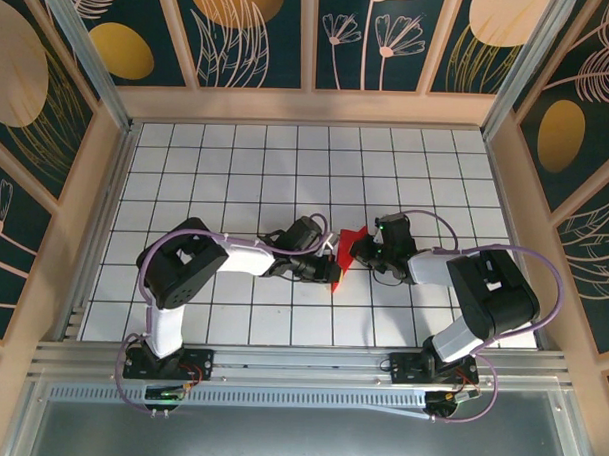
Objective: Fold a paper plane with a square sheet of paper (fold left side to right side)
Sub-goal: Fold the wing for the fifth time at the center of the table.
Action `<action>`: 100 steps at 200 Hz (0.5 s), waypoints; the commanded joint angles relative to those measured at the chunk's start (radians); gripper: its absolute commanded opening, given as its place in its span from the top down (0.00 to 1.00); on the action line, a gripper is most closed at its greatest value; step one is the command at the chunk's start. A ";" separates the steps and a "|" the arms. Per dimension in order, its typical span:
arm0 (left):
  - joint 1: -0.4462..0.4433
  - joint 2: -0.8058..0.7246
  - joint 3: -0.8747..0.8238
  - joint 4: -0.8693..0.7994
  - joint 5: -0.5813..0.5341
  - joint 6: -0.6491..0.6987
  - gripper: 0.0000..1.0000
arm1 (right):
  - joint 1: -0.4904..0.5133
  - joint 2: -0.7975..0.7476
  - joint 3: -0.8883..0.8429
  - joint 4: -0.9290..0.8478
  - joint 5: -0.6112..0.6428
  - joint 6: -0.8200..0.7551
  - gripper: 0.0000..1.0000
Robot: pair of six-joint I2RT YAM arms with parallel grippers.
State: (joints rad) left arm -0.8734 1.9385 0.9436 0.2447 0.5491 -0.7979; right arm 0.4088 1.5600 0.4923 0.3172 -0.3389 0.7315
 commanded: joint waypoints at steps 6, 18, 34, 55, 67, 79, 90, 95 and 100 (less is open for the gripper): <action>-0.014 0.034 -0.030 0.023 -0.020 -0.018 0.99 | 0.012 0.000 -0.006 -0.150 0.020 -0.016 1.00; -0.019 0.040 -0.034 0.016 -0.035 -0.018 0.99 | 0.012 -0.008 0.014 -0.163 0.017 -0.022 1.00; -0.026 0.047 -0.028 -0.019 -0.066 -0.004 1.00 | 0.012 -0.026 0.046 -0.186 0.017 -0.032 1.00; -0.031 0.048 -0.030 -0.061 -0.115 0.009 1.00 | 0.008 -0.084 0.089 -0.212 0.017 -0.048 1.00; -0.034 0.047 -0.031 -0.096 -0.155 0.023 1.00 | 0.001 -0.126 0.101 -0.220 0.020 -0.057 1.00; -0.036 0.042 -0.035 -0.119 -0.181 0.035 1.00 | -0.004 -0.173 0.097 -0.228 0.026 -0.065 1.00; -0.036 0.036 -0.049 -0.121 -0.193 0.035 1.00 | -0.006 -0.215 0.082 -0.234 0.036 -0.073 1.00; -0.035 0.033 -0.057 -0.117 -0.196 0.035 1.00 | -0.006 -0.233 0.070 -0.236 0.039 -0.073 1.00; -0.036 0.030 -0.063 -0.113 -0.199 0.034 1.00 | -0.005 -0.248 0.056 -0.233 0.041 -0.074 1.00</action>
State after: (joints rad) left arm -0.9024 1.9404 0.9318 0.2489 0.4633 -0.7925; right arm 0.4103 1.3937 0.5594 0.1246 -0.3302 0.6891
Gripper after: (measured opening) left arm 0.043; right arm 0.049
